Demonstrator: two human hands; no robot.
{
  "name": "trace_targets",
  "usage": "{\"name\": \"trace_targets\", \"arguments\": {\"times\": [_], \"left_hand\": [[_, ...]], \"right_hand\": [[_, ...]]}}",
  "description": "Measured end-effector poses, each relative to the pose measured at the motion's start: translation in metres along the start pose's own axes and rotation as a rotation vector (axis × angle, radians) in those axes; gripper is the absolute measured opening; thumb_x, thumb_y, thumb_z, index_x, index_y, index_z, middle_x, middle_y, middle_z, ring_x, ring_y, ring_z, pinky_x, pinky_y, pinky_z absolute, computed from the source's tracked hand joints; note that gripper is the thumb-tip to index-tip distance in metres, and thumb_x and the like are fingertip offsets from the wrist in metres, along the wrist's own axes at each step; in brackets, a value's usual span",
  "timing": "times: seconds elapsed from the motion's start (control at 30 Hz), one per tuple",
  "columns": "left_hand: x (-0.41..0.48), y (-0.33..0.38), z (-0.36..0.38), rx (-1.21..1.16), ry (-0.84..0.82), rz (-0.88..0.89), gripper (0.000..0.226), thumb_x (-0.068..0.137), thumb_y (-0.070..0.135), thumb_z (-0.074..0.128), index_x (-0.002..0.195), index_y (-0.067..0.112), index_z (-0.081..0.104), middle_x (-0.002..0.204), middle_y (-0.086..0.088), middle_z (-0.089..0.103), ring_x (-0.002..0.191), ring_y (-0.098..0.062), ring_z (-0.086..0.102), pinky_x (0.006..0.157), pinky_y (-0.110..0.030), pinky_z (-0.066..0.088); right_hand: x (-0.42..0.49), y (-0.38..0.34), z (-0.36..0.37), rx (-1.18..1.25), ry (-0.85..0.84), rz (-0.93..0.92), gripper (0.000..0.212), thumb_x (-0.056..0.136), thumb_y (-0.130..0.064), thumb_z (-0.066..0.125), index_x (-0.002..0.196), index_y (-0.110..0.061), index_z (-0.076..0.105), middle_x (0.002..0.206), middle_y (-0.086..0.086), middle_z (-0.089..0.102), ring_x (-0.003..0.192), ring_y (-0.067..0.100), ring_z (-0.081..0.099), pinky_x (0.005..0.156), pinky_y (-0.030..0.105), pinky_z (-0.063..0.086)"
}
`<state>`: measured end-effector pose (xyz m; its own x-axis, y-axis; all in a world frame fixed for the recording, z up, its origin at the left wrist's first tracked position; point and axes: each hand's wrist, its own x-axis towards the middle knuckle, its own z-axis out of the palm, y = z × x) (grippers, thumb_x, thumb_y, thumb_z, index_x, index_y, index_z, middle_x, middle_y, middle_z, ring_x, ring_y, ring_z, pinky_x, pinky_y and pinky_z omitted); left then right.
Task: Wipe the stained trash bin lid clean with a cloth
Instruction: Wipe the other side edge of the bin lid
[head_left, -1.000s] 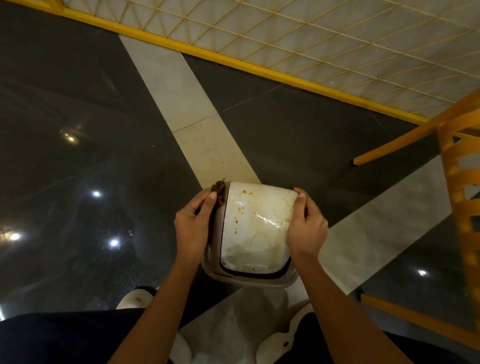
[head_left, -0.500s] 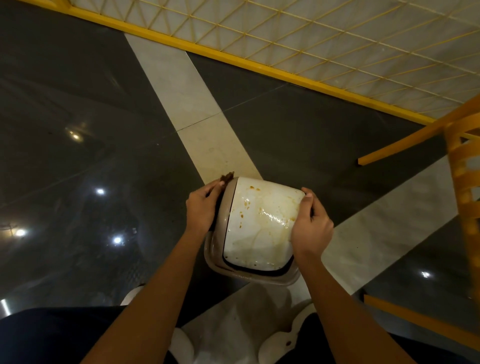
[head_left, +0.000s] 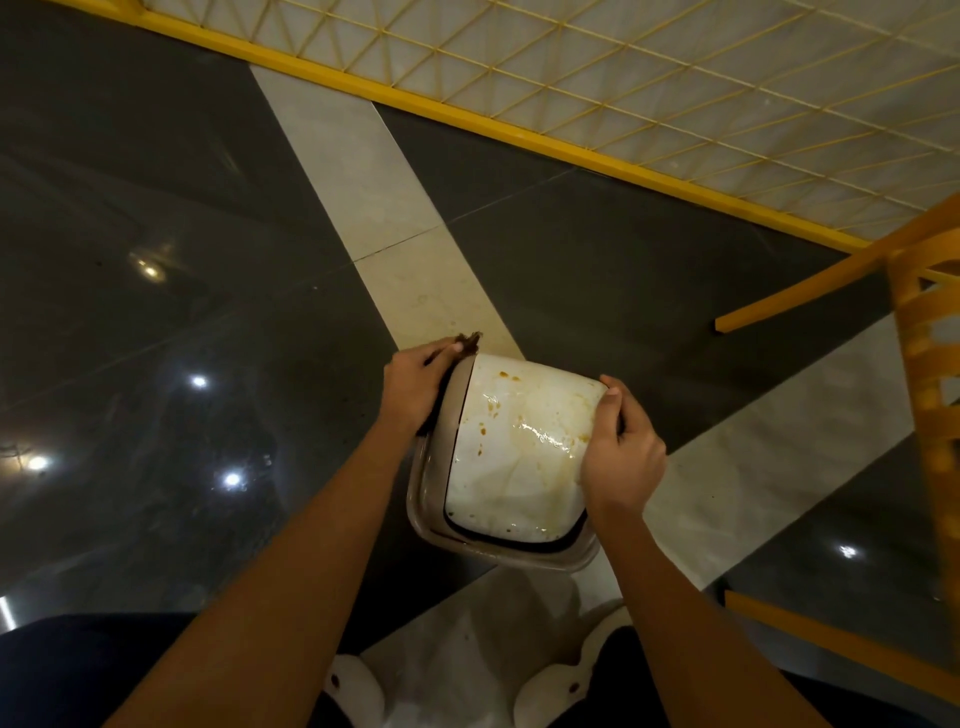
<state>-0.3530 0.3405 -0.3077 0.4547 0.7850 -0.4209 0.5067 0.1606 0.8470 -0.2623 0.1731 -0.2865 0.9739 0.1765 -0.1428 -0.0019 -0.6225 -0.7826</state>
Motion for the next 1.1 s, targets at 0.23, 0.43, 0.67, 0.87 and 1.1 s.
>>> {"name": "trace_targets", "arguments": {"times": [0.23, 0.43, 0.67, 0.87, 1.1], "left_hand": [[-0.019, -0.014, 0.001, -0.054, 0.06, 0.022, 0.028, 0.092, 0.022, 0.055, 0.117, 0.012, 0.063, 0.11, 0.0, 0.066, 0.098, -0.005, 0.056, 0.082, -0.011, 0.043], [-0.019, -0.02, -0.001, -0.056, 0.066, 0.027, 0.029, 0.092, 0.021, 0.055, 0.118, 0.011, 0.062, 0.109, 0.001, 0.066, 0.101, -0.005, 0.056, 0.079, -0.005, 0.042], [-0.025, -0.018, 0.0, -0.073, 0.058, 0.028, 0.029, 0.092, 0.021, 0.054, 0.119, 0.014, 0.062, 0.113, 0.001, 0.065, 0.101, -0.003, 0.055, 0.085, -0.012, 0.041], [-0.105, -0.063, 0.003, -0.164, 0.308, -0.034, 0.027, 0.092, 0.019, 0.054, 0.117, 0.016, 0.063, 0.109, 0.007, 0.064, 0.101, -0.003, 0.058, 0.078, -0.001, 0.042], [-0.097, -0.06, 0.005, -0.161, 0.344, -0.043, 0.025, 0.091, 0.018, 0.055, 0.115, 0.016, 0.063, 0.105, 0.005, 0.065, 0.099, -0.006, 0.059, 0.082, -0.012, 0.043]], "right_hand": [[0.0, 0.001, 0.002, 0.034, 0.025, 0.05, 0.03, 0.097, -0.035, 0.041, 0.114, -0.029, 0.065, 0.114, -0.004, 0.066, 0.103, 0.013, 0.059, 0.091, 0.031, 0.048], [0.001, 0.001, 0.001, 0.028, 0.012, 0.042, 0.029, 0.096, -0.034, 0.042, 0.113, -0.03, 0.065, 0.114, -0.005, 0.066, 0.104, 0.013, 0.058, 0.089, 0.029, 0.046], [0.0, -0.002, 0.0, 0.047, 0.025, 0.067, 0.029, 0.096, -0.035, 0.042, 0.114, -0.03, 0.065, 0.115, -0.004, 0.066, 0.105, 0.015, 0.058, 0.09, 0.031, 0.046], [-0.001, -0.001, 0.001, 0.044, 0.035, 0.062, 0.029, 0.096, -0.034, 0.042, 0.113, -0.03, 0.065, 0.112, -0.002, 0.067, 0.102, 0.017, 0.059, 0.089, 0.032, 0.048], [0.0, -0.001, 0.001, 0.047, 0.045, 0.051, 0.029, 0.096, -0.034, 0.042, 0.114, -0.029, 0.065, 0.112, 0.0, 0.068, 0.102, 0.019, 0.061, 0.091, 0.039, 0.05]]}}
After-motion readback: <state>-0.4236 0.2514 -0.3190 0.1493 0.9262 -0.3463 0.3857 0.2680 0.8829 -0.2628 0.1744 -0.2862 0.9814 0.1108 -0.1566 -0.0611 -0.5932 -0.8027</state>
